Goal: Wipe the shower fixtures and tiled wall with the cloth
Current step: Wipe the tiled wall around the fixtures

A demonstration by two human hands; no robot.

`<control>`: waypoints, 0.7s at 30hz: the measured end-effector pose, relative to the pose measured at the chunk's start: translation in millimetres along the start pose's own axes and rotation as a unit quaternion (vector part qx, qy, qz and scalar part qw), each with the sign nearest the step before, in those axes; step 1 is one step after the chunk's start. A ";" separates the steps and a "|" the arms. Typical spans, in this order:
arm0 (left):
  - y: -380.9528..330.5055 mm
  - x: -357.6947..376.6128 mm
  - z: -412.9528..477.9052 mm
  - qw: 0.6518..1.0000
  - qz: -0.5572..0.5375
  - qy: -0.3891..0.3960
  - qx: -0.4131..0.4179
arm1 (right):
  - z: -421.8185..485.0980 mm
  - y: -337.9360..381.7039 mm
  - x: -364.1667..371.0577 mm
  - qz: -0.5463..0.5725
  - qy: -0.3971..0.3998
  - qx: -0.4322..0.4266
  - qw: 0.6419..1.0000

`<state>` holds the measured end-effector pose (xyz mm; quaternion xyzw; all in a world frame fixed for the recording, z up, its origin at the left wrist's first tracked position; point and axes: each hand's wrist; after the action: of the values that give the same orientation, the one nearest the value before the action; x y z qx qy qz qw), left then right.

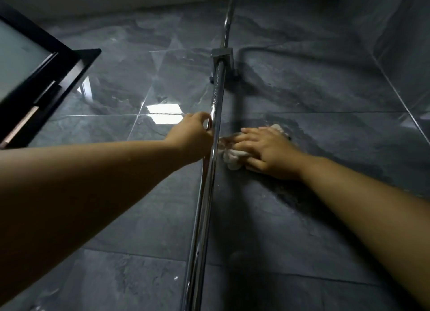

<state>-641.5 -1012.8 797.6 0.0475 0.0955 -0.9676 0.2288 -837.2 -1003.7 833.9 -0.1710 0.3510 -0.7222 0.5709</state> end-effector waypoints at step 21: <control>3.7 -5.0 -36.3 0.995 0.054 0.085 -0.012 | -19.2 49.4 22.2 0.016 -0.102 0.271 0.957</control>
<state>-633.5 -1006.4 762.2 0.1319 0.1239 -0.9451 0.2720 -821.3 -1023.8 782.4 -0.0771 0.0848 -0.7596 0.6402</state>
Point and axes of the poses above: each hand's wrist, its own z-axis towards the middle knuckle, its own x-axis out of the palm, y = z × x, and after that the axes turned 4 degrees about -z, right-handed
